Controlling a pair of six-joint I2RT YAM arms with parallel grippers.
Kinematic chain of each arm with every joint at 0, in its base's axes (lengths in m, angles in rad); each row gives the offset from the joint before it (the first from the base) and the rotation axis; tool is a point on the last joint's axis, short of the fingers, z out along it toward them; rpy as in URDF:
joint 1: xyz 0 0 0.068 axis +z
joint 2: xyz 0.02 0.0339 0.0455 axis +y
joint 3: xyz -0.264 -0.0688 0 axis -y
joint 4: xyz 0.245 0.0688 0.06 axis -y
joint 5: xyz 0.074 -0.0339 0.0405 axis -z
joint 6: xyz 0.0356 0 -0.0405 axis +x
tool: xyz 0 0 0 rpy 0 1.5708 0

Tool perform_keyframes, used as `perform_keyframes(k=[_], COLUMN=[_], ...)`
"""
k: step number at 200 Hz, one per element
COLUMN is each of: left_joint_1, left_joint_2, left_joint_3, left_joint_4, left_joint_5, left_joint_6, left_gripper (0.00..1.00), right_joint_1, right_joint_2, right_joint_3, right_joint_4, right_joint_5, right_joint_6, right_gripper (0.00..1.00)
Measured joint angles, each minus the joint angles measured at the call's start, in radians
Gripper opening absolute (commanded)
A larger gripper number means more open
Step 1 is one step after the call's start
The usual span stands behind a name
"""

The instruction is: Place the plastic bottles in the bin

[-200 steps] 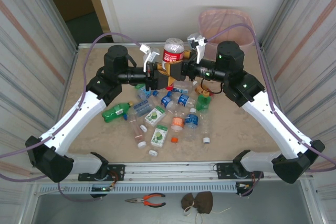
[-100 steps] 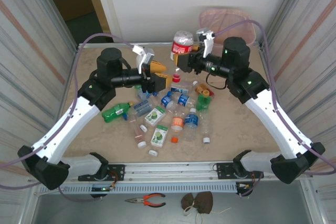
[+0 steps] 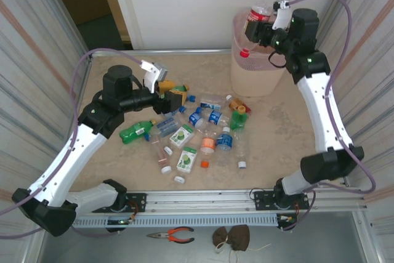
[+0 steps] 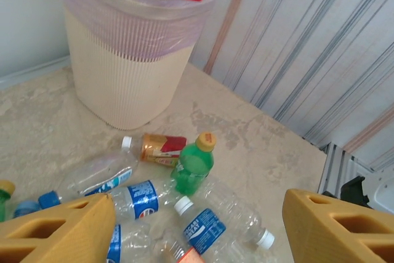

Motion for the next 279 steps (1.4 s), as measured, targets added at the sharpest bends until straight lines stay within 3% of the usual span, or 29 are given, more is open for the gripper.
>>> perform_keyframes(k=[59, 124, 173, 279], left_joint_1=[0.027, 0.064, 0.083, 0.103], left_joint_2=[-0.03, -0.03, -0.027, -0.003], left_joint_3=[-0.017, -0.049, -0.091, -0.116], left_joint_4=[-0.026, -0.025, -0.018, -0.018], left_joint_5=[-0.024, -0.028, -0.027, -0.031], left_joint_6=[0.019, 0.026, 0.026, 0.048], left_gripper=[0.71, 0.71, 0.71, 0.7], right_joint_1=[-0.063, -0.069, -0.079, -0.101], right_joint_2=[0.302, 0.624, 0.741, 0.921], right_joint_3=[0.326, 0.692, 0.71, 0.713], right_joint_4=[-0.156, -0.402, -0.502, -0.547], right_joint_5=[0.107, 0.224, 0.256, 0.256], right_joint_6=[-0.115, -0.218, -0.23, -0.269], right_gripper=[0.54, 0.54, 0.54, 0.56])
